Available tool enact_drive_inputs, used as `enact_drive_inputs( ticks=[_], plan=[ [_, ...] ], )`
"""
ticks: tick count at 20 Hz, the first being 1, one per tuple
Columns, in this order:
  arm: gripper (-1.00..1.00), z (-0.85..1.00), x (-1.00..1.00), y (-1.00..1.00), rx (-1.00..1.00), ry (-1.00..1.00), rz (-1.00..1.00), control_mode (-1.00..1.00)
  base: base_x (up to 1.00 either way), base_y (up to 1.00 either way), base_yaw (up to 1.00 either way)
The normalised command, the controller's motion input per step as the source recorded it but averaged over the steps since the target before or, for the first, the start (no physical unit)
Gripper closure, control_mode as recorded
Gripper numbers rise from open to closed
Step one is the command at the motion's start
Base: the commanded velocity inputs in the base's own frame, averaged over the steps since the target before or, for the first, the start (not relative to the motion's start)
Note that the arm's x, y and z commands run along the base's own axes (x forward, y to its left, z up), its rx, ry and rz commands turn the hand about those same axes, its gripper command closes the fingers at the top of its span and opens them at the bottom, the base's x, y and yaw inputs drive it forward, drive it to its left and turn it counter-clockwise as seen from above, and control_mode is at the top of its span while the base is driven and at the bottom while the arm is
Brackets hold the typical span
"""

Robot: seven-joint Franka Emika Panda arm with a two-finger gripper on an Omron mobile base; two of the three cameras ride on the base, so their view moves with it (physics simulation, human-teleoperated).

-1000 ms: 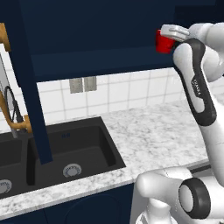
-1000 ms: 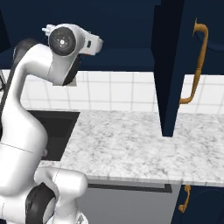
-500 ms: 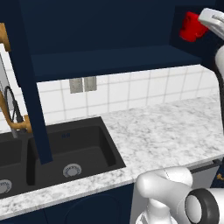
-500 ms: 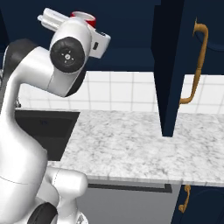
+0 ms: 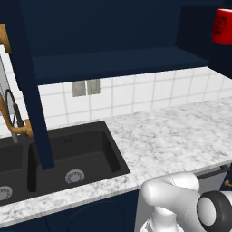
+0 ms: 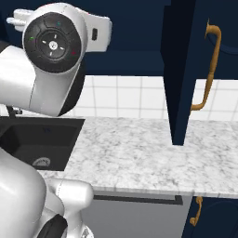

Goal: Gather all objects into one cabinet and sort the glasses and bowls to opposite sides.

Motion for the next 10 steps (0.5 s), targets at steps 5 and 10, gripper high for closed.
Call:
enact_drive_inputs(
  ticks=[5, 10],
  plan=[
    [1.00, -0.15, -1.00, 0.00, -0.19, 0.00, 0.05, -1.00, 0.00, 0.00, 0.00],
    [1.00, -0.01, -1.00, 0.00, -0.13, 0.07, 0.00, -1.00, 0.00, 0.00, 0.00]
  ],
)
